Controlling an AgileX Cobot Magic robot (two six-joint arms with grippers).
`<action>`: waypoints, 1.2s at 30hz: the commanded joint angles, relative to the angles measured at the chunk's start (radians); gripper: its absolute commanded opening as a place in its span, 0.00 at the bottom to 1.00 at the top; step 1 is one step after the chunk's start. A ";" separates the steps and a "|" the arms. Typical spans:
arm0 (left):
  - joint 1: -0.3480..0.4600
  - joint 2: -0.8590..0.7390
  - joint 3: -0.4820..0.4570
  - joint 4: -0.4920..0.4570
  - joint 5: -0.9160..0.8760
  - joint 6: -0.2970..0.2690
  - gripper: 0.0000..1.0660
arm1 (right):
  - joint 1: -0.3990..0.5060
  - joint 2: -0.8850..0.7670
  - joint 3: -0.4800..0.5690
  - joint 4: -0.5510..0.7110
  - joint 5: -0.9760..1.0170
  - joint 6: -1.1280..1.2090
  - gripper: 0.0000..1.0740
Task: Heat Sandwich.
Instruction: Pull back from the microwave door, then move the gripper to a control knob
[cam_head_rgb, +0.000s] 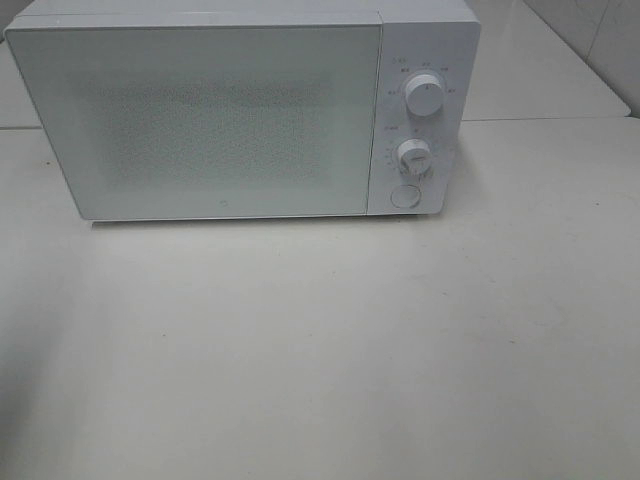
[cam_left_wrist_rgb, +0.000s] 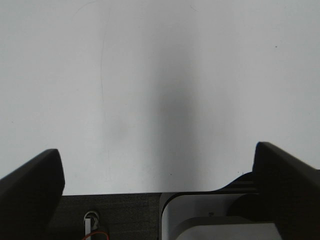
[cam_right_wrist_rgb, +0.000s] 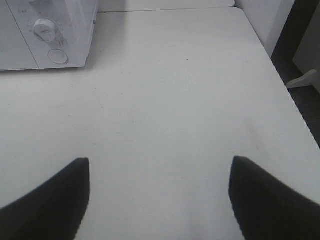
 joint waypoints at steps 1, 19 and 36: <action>0.002 -0.112 0.070 -0.011 -0.004 0.005 0.91 | 0.003 -0.028 0.004 -0.004 -0.008 -0.005 0.69; 0.002 -0.632 0.194 0.003 0.014 0.005 0.91 | 0.003 -0.028 0.004 -0.004 -0.008 -0.005 0.69; 0.002 -0.923 0.194 -0.001 0.013 0.006 0.91 | 0.003 -0.028 0.004 -0.004 -0.008 -0.004 0.69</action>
